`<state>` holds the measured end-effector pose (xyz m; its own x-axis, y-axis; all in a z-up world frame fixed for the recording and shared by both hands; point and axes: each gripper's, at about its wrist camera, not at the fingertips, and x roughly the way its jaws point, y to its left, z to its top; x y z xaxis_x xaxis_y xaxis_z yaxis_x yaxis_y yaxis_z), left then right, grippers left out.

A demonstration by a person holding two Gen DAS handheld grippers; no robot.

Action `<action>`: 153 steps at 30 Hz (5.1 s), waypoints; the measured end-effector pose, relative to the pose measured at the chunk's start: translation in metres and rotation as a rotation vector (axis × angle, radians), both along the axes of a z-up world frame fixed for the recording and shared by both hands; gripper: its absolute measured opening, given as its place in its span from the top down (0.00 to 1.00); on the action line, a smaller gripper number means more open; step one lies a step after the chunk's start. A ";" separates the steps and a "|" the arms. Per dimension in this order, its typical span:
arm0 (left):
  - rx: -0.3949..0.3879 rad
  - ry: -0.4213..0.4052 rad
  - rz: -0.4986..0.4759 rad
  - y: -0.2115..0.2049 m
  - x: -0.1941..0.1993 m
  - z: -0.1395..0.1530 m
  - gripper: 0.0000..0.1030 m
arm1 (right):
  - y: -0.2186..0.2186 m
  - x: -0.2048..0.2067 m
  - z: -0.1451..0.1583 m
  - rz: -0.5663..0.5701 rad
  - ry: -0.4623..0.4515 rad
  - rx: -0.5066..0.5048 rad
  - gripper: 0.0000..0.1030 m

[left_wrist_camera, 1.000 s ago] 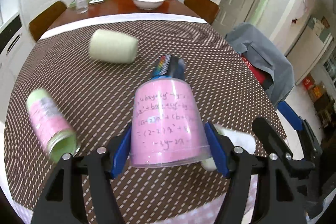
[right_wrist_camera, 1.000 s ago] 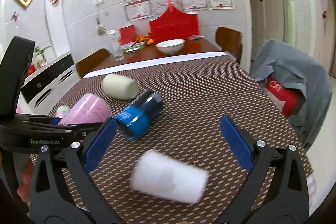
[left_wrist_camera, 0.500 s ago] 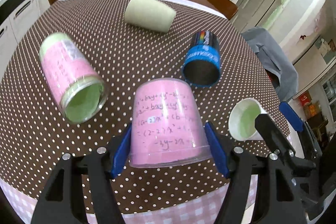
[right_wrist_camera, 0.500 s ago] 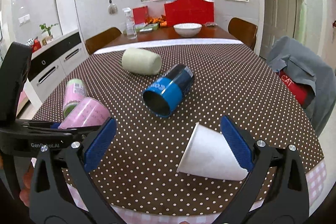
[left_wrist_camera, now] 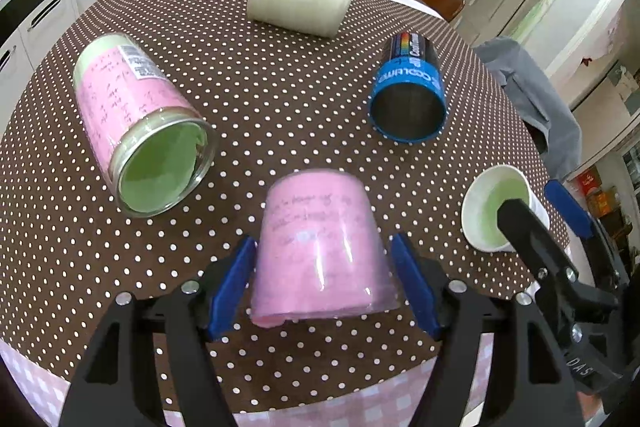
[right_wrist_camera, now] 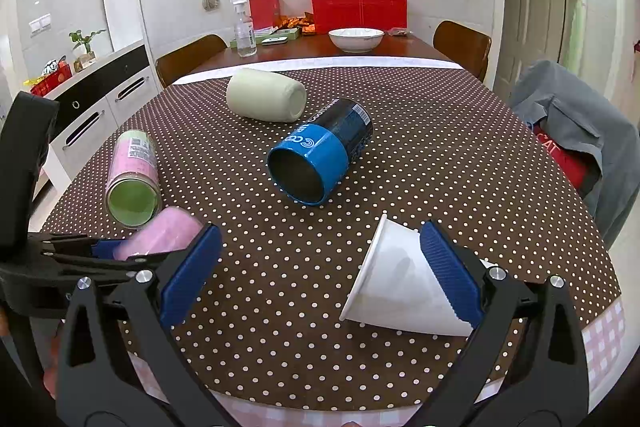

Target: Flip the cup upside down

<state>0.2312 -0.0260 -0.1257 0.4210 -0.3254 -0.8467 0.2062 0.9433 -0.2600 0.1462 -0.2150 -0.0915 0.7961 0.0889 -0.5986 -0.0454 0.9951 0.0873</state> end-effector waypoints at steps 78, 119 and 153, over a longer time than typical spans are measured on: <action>0.077 -0.308 0.248 0.105 -0.041 0.017 0.32 | 0.096 0.049 -0.014 0.172 0.146 -0.073 0.39; 0.056 -0.476 0.146 0.063 -0.113 0.052 0.27 | 0.050 -0.059 0.020 0.144 -0.123 0.003 0.22; 0.152 -1.010 0.222 0.023 -0.228 0.117 0.21 | 0.026 -0.162 0.067 0.063 -0.545 -0.056 0.07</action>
<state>0.0031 -0.0027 -0.0089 0.9930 -0.0736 -0.0928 0.0795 0.9949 0.0619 -0.0159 -0.1891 -0.0242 0.9864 0.1259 -0.1060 -0.1286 0.9915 -0.0180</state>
